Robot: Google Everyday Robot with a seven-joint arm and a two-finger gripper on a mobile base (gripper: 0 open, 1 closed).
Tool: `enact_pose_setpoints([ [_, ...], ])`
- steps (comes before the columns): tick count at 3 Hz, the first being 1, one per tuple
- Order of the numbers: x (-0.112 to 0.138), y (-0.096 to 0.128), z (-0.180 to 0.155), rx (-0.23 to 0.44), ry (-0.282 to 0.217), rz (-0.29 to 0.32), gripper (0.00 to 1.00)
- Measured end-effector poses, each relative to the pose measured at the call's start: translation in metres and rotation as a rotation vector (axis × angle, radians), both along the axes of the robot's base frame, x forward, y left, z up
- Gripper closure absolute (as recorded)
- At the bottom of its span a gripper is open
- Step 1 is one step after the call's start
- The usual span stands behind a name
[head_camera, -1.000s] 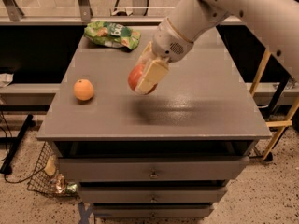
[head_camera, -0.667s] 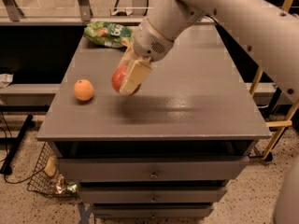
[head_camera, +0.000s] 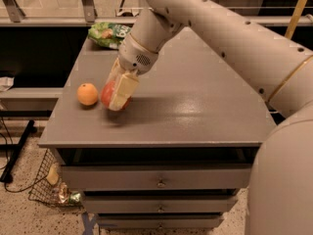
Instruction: Move apple near orange
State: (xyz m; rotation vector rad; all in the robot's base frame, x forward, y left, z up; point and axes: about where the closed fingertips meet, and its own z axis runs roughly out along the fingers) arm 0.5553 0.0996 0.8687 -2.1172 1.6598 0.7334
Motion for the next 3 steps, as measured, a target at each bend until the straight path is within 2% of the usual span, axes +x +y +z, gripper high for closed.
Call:
enact_pose_setpoints([
  [2, 0.0098, 0.0164, -0.0172, 0.003, 0.034, 0.008, 1.00],
  [3, 0.0095, 0.0182, -0.0186, 0.003, 0.035, 0.010, 0.82],
])
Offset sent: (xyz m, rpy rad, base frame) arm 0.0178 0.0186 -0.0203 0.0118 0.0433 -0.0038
